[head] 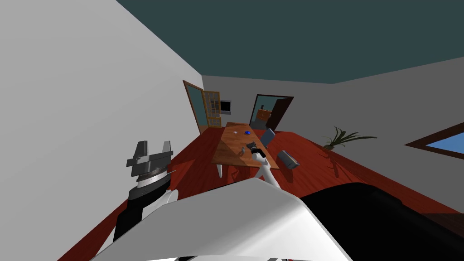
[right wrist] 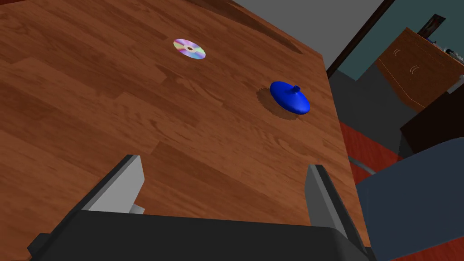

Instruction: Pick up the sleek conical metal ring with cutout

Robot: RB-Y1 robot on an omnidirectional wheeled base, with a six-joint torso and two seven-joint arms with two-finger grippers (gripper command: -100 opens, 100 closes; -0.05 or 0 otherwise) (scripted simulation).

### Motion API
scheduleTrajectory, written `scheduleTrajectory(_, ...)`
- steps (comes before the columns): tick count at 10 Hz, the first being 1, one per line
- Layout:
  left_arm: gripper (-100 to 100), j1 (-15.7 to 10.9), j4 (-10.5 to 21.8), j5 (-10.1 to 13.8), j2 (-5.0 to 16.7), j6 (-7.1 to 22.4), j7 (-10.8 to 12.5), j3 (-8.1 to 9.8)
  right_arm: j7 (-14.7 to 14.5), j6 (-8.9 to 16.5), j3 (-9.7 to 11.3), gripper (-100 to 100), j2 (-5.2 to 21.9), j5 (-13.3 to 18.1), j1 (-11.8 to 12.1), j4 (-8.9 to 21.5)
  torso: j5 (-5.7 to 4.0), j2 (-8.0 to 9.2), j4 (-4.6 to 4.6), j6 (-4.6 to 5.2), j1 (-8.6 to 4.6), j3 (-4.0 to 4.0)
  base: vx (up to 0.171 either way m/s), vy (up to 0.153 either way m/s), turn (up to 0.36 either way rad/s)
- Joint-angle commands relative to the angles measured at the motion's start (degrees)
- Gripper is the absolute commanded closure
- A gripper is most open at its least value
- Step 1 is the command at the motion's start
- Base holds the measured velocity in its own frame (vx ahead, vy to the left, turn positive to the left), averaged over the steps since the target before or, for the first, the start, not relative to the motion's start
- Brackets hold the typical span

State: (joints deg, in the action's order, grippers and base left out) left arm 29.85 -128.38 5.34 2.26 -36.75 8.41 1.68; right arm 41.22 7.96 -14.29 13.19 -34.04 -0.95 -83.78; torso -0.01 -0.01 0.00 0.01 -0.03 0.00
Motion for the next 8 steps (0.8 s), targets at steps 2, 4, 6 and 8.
scheduleTrajectory(2,0,0.0,0.0,0.0,0.0,0.0,0.0,0.00,3.7,1.9,-0.8,-100,0.5,-1.8,-2.0,4.6,0.00,0.00,0.00,0.02,0.00,0.00,0.000,-0.009,0.039)
scheduleTrajectory(4,0,0.0,0.0,0.0,0.0,0.0,0.0,0.00,5.9,3.3,-1.5,-100,0.6,-2.8,-3.2,7.9,0.00,-0.01,0.00,0.02,0.00,0.00,0.001,-0.009,0.039)
scheduleTrajectory(6,0,0.0,0.0,0.0,0.0,0.0,0.0,0.00,8.0,4.6,-2.1,-100,0.7,-3.8,-4.4,10.6,0.00,0.00,0.00,0.02,0.00,0.00,0.001,-0.008,0.041)
scheduleTrajectory(8,0,0.0,0.0,0.0,0.0,0.0,0.0,0.00,10.1,5.8,-2.8,-100,0.8,-4.7,-5.5,13.6,0.00,-0.03,-0.01,0.00,-0.01,-0.02,0.006,-0.010,0.052)
